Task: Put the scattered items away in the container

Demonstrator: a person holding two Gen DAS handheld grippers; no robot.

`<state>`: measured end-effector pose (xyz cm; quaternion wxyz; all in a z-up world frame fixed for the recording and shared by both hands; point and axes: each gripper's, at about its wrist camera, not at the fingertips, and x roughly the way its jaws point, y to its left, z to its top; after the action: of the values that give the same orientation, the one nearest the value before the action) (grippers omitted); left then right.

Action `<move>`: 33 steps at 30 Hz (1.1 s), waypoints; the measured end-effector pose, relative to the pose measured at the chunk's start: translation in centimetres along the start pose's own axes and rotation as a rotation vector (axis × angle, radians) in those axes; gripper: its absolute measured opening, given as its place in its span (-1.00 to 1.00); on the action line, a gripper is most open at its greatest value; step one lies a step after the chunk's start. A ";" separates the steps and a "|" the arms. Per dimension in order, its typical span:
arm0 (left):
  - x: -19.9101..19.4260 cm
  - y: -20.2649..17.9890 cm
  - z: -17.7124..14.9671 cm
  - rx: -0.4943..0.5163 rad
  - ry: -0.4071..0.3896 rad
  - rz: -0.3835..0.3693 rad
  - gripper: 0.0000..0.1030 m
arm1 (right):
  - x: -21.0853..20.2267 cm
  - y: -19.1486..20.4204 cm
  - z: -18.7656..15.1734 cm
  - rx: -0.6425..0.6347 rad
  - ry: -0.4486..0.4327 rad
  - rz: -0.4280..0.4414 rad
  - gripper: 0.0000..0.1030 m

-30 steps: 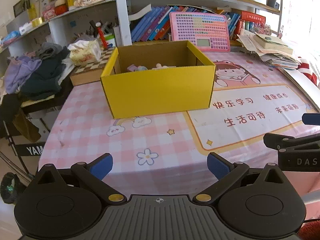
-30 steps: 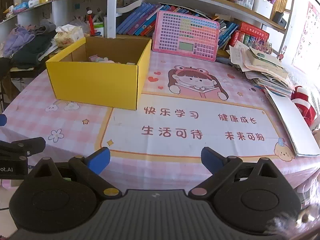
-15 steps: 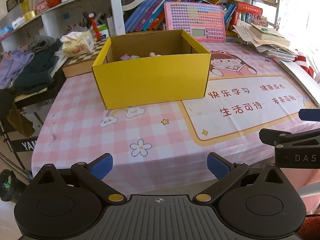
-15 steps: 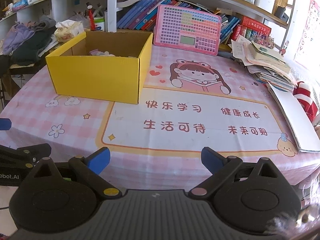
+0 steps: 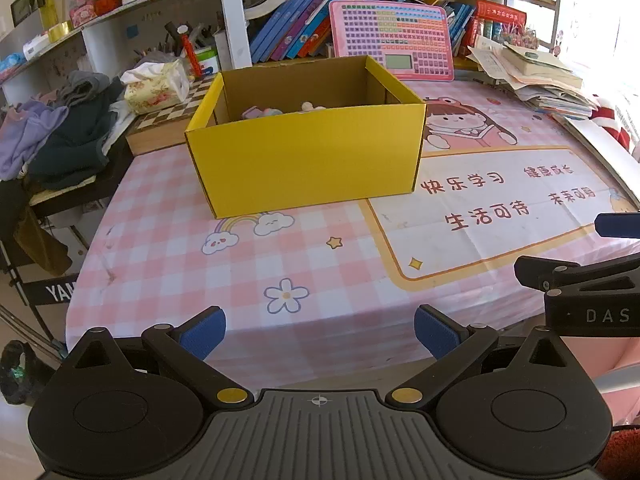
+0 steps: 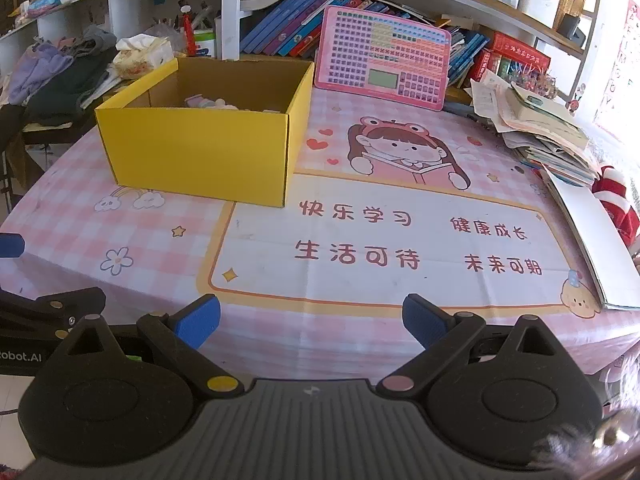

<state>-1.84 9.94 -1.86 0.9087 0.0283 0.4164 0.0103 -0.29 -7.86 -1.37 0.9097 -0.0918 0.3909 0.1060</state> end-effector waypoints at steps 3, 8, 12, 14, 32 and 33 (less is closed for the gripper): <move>0.1 0.2 0.0 -0.007 0.003 0.001 0.98 | 0.1 0.2 0.1 -0.009 0.000 0.003 0.92; 0.2 0.5 0.1 -0.015 0.005 -0.002 0.98 | 0.2 0.4 0.2 -0.015 0.002 0.006 0.92; 0.2 0.4 0.1 -0.015 0.004 -0.002 0.98 | 0.3 0.3 0.2 -0.016 0.004 0.006 0.92; 0.2 0.4 0.1 -0.016 0.004 -0.002 0.98 | 0.3 0.3 0.2 -0.018 0.004 0.006 0.92; 0.4 -0.1 0.3 -0.023 0.004 -0.019 0.98 | 0.9 -0.2 0.2 -0.012 0.020 0.015 0.92; 0.4 0.0 0.3 -0.024 0.005 -0.019 0.98 | 1.0 -0.2 0.2 -0.012 0.021 0.015 0.92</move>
<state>-1.33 9.93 -1.97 0.9080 0.0134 0.4187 0.0070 0.58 -7.90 -1.89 0.9041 -0.0953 0.4006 0.1140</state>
